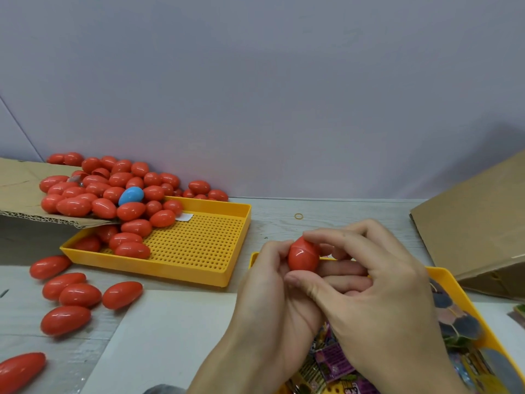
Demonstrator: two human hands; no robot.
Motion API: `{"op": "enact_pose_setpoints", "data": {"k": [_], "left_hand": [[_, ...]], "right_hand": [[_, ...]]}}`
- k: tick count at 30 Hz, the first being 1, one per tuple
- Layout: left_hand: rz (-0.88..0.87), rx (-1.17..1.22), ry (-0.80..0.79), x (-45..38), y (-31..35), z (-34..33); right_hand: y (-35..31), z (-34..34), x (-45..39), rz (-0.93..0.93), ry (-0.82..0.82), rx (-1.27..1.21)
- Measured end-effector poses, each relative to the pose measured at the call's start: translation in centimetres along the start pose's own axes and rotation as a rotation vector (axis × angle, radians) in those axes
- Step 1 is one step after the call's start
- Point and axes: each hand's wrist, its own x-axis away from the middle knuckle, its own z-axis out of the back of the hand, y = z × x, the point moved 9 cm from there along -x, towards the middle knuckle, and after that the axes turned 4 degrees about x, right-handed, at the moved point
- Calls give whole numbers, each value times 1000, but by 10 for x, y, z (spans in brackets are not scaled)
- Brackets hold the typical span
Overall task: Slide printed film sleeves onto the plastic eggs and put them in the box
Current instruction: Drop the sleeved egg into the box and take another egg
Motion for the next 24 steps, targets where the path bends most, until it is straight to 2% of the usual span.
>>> {"op": "enact_pose_setpoints", "data": {"k": [4,8,10,12,16,18,24], "left_hand": [[7,-19,76,0,0,5],[-255,-35,355,6,29,33],[-372,-38,441,12,42,44],[-445,-96,494,15,51,52],[-537,-289,514,18,61,50],[-564,-353,507,18,62,47],[-589,-452,510,20,64,41]], "right_hand": [[0,-2,0,-6,-15,28],[10,1,0,-85,-51,-9],[18,5,-3,-149,-74,-45],[26,5,-7,-197,-168,-23],[42,1,-5,-238,-519,167],[44,2,-2,-239,-635,250],[31,-20,12,-176,-715,360]]}}
